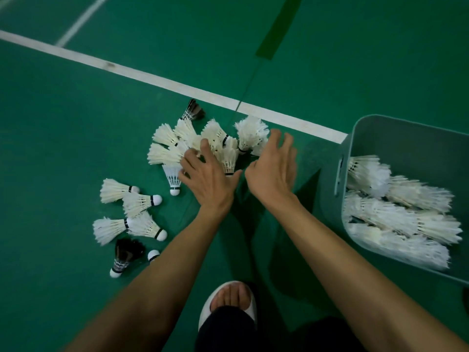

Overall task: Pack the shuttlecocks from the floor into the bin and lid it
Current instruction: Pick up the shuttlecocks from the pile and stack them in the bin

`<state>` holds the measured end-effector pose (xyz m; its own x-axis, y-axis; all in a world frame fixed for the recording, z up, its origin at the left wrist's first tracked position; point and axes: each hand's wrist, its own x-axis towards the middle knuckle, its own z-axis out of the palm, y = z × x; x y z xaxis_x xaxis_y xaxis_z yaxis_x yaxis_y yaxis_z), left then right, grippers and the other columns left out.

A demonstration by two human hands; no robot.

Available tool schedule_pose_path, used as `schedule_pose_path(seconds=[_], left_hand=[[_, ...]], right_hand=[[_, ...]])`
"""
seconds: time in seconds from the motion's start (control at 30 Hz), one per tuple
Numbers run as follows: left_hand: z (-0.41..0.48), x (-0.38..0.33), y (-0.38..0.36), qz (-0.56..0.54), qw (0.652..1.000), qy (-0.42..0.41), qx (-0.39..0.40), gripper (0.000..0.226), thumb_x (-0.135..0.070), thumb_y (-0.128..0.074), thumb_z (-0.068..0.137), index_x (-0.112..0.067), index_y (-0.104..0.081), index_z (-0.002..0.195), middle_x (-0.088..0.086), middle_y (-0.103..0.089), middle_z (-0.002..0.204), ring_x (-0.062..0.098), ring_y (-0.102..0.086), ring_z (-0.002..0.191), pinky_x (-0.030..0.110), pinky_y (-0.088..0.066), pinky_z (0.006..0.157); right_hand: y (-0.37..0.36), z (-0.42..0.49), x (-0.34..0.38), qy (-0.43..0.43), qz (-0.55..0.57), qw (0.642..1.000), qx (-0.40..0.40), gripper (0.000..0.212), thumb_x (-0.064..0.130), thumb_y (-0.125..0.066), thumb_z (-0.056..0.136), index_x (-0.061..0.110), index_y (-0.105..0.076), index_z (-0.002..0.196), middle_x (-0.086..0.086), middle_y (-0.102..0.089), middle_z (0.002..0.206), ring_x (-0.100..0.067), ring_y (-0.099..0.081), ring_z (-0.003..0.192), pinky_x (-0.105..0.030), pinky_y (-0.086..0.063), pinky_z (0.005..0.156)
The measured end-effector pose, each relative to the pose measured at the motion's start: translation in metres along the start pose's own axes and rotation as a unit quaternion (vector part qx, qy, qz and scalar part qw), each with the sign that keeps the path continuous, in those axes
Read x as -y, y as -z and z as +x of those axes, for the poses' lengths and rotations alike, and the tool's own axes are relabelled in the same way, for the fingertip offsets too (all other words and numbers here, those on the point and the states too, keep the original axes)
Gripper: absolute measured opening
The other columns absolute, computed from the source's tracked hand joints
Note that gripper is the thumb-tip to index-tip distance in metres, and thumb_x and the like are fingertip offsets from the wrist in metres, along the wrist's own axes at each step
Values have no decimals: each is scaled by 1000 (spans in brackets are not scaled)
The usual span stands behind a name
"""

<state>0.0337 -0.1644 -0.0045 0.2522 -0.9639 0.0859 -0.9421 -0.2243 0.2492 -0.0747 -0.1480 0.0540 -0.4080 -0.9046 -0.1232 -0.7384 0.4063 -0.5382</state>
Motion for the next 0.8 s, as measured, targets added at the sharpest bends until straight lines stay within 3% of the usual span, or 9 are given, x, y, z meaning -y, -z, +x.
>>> schedule_pose_path(seconds=[0.07, 0.17, 0.23, 0.37, 0.53, 0.67, 0.8], left_hand=[[10, 4, -6, -17, 999, 4, 35, 105, -63, -81, 59, -20, -36, 143, 22, -37, 146, 41, -41, 127, 56, -43, 96], [21, 7, -14, -51, 996, -16, 68, 72, -37, -83, 72, -15, -46, 131, 25, -28, 153, 45, -39, 126, 51, -52, 83], [25, 8, -16, -51, 997, -20, 53, 58, -30, -81, 75, -14, -51, 123, 22, -33, 148, 41, -43, 118, 42, -48, 71], [23, 10, -12, -91, 995, 9, 30, 56, -16, -75, 66, -13, -52, 117, 17, -38, 142, 40, -47, 112, 38, -40, 66], [4, 11, 0, -169, 985, -14, -32, 48, -24, -72, 61, -12, -57, 105, 14, -45, 133, 34, -51, 106, 38, -48, 79], [-22, 5, 16, -235, 972, -15, -23, 45, -30, -74, 62, -15, -57, 100, 7, -48, 121, 27, -61, 90, 36, -53, 74], [-39, 5, 29, -256, 966, 19, -3, 42, -29, -77, 63, -17, -59, 99, 3, -53, 107, 18, -55, 82, 30, -47, 72]], right_hand=[[-11, 12, 8, 23, -42, 999, 9, 77, 4, -68, 79, 12, -34, 148, -17, -14, 166, -39, -34, 137, -48, -41, 104], [-29, 25, 13, 62, -88, 993, 38, 62, 5, -66, 81, 15, -45, 139, -17, -5, 169, -44, -20, 148, -55, -34, 113], [-38, 28, 13, 55, -93, 993, 46, 50, 7, -65, 83, 13, -53, 131, -19, -12, 167, -45, -19, 149, -56, -29, 116], [-48, 20, 2, 54, -98, 993, -23, 25, 24, -70, 88, 17, -70, 112, -10, -50, 143, -33, -43, 130, -50, -39, 105], [-34, 7, -18, 44, -8, 994, -96, 22, 39, -66, 93, 19, -73, 98, -9, -60, 119, -29, -50, 115, -45, -42, 91], [-11, -3, -22, 28, 68, 988, -132, 25, 44, -73, 88, 20, -78, 93, -3, -58, 108, -23, -53, 105, -36, -41, 84], [13, -13, -16, 6, 158, 981, -112, 29, 45, -83, 79, 20, -80, 93, 5, -51, 99, -10, -48, 92, -19, -27, 73]])
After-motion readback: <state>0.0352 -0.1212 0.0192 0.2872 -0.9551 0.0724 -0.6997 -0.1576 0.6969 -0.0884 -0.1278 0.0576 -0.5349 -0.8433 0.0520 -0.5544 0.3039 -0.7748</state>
